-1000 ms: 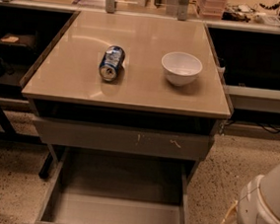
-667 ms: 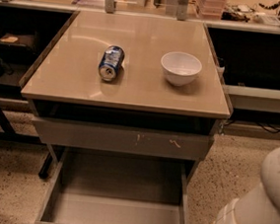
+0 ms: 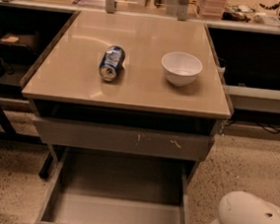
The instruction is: Close middle drawer
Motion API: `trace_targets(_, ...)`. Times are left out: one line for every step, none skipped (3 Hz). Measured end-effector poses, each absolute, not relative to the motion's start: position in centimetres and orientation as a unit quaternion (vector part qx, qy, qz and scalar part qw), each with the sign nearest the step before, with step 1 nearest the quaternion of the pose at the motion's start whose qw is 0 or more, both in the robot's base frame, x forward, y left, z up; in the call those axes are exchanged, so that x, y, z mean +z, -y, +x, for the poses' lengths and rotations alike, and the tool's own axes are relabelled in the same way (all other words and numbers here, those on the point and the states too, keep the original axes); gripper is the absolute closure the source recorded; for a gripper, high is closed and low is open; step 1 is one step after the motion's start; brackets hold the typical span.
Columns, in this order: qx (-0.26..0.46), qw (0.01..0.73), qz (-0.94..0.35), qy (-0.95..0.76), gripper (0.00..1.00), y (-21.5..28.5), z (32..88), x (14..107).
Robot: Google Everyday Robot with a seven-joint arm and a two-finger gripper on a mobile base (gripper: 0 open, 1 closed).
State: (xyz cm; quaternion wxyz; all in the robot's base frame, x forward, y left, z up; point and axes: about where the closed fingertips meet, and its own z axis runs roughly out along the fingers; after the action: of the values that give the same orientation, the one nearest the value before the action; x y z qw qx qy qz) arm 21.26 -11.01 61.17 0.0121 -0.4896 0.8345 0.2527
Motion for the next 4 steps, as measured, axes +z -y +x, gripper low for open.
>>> trace_targets(0.253, 0.011, -0.490, -0.834, 1.00, 11.0, 21.2, 61.2)
trace_targets(0.271, 0.012, -0.476, -0.837, 1.00, 10.1, 20.9, 58.3)
trace_targets(0.285, 0.021, -0.463, -0.839, 1.00, 8.7, 21.7, 53.8)
trace_targets(0.283, 0.034, -0.454, -0.844, 1.00, 7.3, 22.6, 49.8)
